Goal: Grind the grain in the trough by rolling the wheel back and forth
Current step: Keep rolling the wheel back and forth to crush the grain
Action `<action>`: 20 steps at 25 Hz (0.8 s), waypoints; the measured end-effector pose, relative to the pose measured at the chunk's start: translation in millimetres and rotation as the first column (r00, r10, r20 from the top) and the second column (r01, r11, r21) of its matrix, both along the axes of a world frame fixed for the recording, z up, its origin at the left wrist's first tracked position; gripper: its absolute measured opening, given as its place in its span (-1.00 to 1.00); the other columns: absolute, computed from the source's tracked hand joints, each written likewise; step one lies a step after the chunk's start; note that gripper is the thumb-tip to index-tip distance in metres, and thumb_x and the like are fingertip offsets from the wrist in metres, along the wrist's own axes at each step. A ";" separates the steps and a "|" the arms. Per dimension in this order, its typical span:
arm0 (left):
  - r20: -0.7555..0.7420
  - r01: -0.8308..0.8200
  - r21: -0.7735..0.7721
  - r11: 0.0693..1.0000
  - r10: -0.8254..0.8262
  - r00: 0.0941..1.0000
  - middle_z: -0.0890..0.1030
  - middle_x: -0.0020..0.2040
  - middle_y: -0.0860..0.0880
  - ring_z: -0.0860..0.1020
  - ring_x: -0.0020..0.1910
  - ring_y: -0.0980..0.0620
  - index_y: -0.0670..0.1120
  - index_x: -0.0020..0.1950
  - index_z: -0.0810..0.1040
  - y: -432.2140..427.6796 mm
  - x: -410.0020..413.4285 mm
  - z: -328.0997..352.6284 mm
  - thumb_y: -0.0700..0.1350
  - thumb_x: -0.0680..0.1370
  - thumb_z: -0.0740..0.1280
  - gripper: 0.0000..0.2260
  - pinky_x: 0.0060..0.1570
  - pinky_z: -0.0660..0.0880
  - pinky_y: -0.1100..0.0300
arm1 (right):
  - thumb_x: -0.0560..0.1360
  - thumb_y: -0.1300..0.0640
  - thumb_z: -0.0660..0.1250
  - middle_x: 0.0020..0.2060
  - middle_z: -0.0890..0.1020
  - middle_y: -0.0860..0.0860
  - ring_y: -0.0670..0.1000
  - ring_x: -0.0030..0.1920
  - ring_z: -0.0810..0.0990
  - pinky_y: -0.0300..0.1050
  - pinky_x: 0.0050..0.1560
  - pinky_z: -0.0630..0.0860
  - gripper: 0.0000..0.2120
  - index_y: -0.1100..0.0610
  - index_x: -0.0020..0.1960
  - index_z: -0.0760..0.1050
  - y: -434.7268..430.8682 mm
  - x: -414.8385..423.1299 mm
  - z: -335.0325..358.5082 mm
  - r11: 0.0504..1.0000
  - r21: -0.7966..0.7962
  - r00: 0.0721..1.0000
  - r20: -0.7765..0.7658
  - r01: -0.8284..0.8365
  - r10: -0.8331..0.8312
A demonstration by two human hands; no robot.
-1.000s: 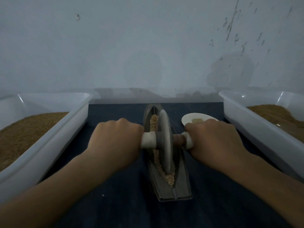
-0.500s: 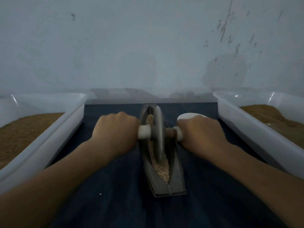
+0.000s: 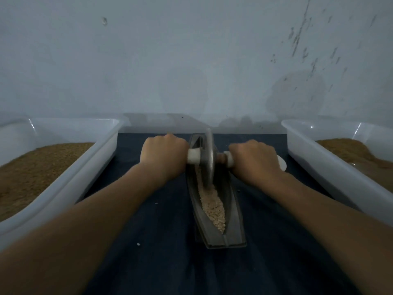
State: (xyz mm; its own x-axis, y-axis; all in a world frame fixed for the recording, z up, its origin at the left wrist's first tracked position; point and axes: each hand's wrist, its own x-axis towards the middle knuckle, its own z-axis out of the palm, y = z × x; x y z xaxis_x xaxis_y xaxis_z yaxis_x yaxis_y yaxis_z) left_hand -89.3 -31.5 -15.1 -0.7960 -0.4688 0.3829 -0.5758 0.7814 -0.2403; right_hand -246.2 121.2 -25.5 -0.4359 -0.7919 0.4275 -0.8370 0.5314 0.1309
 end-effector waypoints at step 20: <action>-0.162 0.185 -0.214 0.959 -0.222 0.962 0.00 -0.43 0.12 -0.10 -0.49 0.14 0.10 -0.29 0.16 30.3 59.0 -16.6 -0.03 0.16 0.54 -0.49 -0.44 -0.09 0.33 | 0.14 -0.03 0.48 -0.49 0.24 -0.11 0.00 -0.52 0.12 -0.30 -0.44 -0.11 -0.47 -0.08 -0.26 0.09 55.7 22.4 -11.8 0.986 -0.084 0.916 -0.388 -0.142 0.099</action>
State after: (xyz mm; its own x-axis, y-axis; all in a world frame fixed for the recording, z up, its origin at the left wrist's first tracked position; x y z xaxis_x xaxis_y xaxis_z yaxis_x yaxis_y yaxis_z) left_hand -30.3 -1.3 -31.7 -0.7743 -0.2058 0.5984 -0.4579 0.8349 -0.3054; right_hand -223.8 176.9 -37.4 -0.1268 -0.7676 0.6282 -0.7932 0.4588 0.4004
